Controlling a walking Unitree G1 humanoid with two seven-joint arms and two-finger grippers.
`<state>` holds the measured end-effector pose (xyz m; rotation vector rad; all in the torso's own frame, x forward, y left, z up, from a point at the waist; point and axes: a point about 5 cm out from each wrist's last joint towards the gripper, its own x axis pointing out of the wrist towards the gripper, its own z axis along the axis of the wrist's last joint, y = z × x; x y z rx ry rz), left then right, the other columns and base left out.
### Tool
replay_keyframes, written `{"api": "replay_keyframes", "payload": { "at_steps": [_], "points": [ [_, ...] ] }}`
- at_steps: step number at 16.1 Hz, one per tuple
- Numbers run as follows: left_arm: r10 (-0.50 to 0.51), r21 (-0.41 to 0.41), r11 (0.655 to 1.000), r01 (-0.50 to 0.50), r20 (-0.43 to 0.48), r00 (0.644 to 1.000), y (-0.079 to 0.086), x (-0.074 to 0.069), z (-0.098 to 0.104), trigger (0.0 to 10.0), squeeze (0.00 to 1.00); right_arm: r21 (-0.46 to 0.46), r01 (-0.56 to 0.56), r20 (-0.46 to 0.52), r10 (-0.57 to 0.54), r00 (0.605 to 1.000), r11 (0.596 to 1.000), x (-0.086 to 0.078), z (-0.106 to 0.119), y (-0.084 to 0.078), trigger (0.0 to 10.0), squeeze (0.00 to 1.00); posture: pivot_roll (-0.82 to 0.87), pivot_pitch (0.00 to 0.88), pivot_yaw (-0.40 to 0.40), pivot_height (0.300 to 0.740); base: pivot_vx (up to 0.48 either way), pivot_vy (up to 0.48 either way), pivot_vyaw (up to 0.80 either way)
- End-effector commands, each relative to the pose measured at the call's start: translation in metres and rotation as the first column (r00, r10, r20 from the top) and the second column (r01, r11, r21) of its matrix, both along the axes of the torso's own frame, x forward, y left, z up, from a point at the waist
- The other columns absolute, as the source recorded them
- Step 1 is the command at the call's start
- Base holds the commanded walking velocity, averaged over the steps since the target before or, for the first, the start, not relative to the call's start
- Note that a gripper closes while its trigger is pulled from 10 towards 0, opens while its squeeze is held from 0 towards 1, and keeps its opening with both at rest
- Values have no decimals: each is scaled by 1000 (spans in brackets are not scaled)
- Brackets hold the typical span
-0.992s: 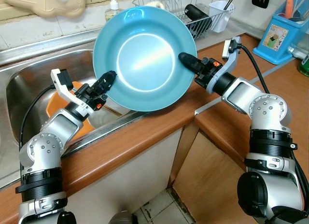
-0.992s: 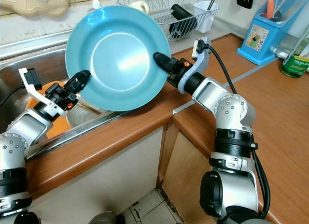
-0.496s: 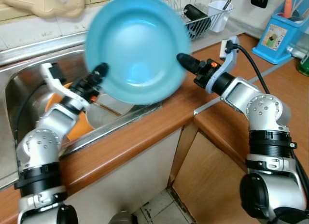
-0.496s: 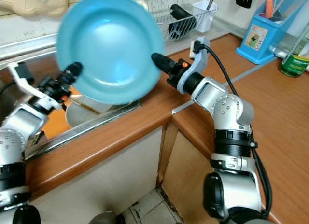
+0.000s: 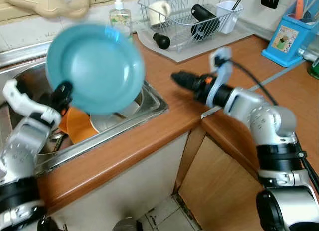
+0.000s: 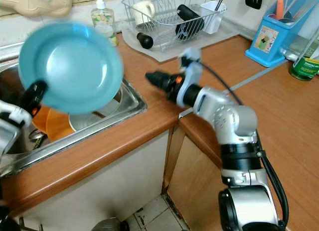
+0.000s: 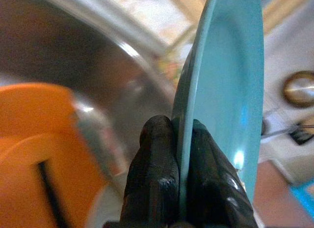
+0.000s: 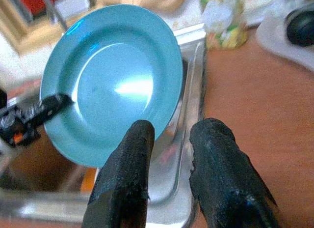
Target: Kitchen organization
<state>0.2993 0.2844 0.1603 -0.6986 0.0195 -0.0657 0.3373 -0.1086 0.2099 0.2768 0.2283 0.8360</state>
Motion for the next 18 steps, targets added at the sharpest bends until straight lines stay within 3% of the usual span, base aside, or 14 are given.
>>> {"api": "replay_keyframes", "payload": {
  "at_steps": [1,4,7,8,9,10,11,12,13,16,17,18],
  "points": [
    [38,26,999,-38,-24,999,6,-1,2,0,0,-57,-29,47,31,998,998,-4,2,2,10000,0,3,0,55,740,0,0,0],
    [100,72,994,-88,-180,979,10,-1,-18,0,0,-121,-63,62,71,996,991,-8,-1,6,10000,0,5,0,54,740,0,0,0],
    [131,177,981,-78,-308,942,8,-1,-33,0,0,-171,-92,68,105,992,981,-12,-4,9,10000,0,1,0,59,740,0,0,0],
    [126,180,981,-71,-318,940,7,-1,-34,706,0,-176,-96,70,110,991,980,-12,-5,10,10000,0,1,0,59,740,0,0,0],
    [121,184,981,-62,-330,936,5,0,-36,3176,0,-181,-103,70,117,991,978,-14,-5,11,10000,0,3,0,59,740,0,0,0],
    [115,185,981,-53,-340,933,2,2,-37,4941,0,-190,-109,71,124,990,976,-15,-6,12,10000,0,1,0,61,740,0,0,0],
    [118,185,981,-52,-364,924,1,3,-39,10000,0,-207,-111,77,129,989,972,-16,-8,12,10000,0,-1,0,62,740,0,0,0],
    [117,189,981,-48,-376,919,0,4,-39,10000,1000,-213,-110,75,128,989,971,-16,-8,12,10000,12,-2,0,57,740,0,0,0],
    [119,216,976,-39,-370,922,0,4,-37,10000,1000,-215,-97,68,114,991,972,-16,-9,11,10000,1000,-3,0,54,740,0,0,0],
    [162,324,944,-57,-308,937,5,3,-26,10000,1000,-230,-28,97,51,994,973,-16,-5,8,10000,1000,-8,0,56,740,0,0,0],
    [180,436,898,-59,-240,954,6,1,-12,10000,1000,-231,72,201,-24,979,970,-16,1,7,10000,1000,-8,0,57,740,0,0,0],
    [180,498,865,-65,-186,966,5,1,-3,10000,1000,-267,168,237,-104,966,949,-14,0,3,10000,1000,-6,0,59,740,0,0,0]
  ]
}}
